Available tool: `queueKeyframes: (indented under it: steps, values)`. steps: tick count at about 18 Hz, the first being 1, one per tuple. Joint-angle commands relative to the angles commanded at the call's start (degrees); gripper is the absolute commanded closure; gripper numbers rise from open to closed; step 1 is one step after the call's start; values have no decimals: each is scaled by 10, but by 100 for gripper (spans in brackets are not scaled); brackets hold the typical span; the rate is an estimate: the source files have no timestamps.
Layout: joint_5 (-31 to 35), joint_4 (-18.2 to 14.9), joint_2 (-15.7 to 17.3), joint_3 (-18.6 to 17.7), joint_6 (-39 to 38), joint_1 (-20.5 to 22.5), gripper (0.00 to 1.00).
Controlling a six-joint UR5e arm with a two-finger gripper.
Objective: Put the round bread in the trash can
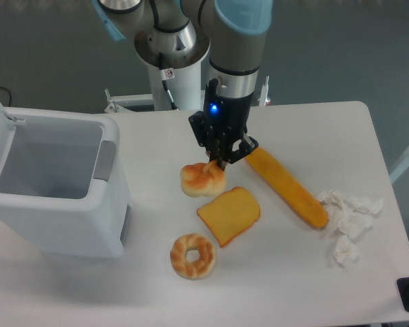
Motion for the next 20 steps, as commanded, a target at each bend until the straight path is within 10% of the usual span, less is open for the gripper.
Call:
queueKeyframes:
  steps: [20]
  values:
    - [-16,9,-2,18,-49,-1,78]
